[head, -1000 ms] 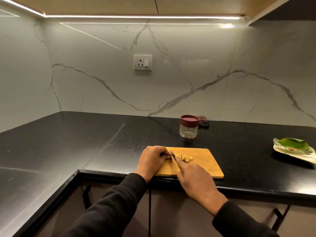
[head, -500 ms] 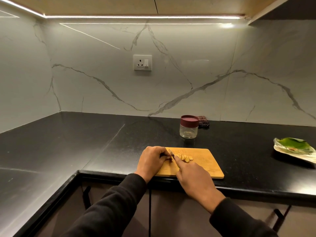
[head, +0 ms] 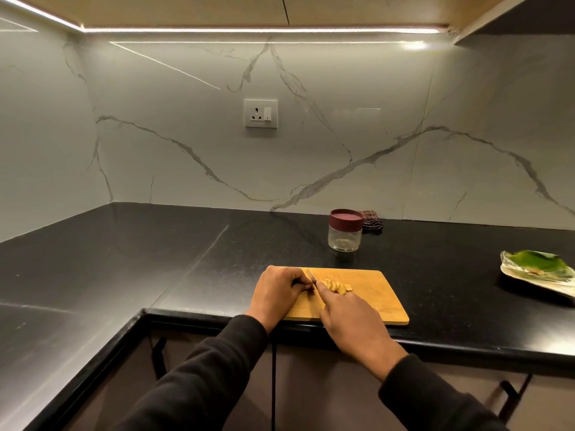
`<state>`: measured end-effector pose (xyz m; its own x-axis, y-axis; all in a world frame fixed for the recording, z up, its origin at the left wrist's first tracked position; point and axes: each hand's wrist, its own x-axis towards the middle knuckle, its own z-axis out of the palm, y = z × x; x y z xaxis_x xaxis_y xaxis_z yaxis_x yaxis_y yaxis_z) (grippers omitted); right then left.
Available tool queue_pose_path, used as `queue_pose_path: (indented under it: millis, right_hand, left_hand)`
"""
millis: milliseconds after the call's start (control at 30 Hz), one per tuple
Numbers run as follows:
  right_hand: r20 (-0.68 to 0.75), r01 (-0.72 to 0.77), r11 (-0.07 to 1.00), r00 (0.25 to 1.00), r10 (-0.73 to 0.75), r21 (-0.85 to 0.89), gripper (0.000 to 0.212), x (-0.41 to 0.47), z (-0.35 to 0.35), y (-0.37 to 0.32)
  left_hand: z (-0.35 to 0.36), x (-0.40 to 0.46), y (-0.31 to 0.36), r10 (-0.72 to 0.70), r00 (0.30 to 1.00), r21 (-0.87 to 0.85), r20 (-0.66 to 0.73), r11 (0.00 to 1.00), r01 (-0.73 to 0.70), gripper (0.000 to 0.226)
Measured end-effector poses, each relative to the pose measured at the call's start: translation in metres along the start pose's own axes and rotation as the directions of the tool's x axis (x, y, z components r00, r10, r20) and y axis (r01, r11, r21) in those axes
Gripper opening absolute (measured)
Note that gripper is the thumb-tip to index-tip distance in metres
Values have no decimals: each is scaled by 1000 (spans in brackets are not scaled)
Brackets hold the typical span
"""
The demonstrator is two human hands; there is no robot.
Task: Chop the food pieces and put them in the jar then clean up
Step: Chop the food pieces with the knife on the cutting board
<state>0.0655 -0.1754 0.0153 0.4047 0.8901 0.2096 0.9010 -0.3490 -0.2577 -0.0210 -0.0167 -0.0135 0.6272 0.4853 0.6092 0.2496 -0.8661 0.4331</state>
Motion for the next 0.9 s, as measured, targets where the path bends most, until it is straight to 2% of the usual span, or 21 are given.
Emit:
queue_pose_path:
  millis: [633, 900]
  right_hand:
    - [46, 5, 998, 999, -2, -60, 55, 6, -7, -2]
    - [42, 0, 1000, 999, 1, -4, 57, 4, -1, 2]
  left_hand:
    - [0, 2, 0, 4, 1000, -13, 17, 1000, -4, 8]
    - [-1, 1, 1, 17, 1000, -5, 14, 1000, -17, 8]
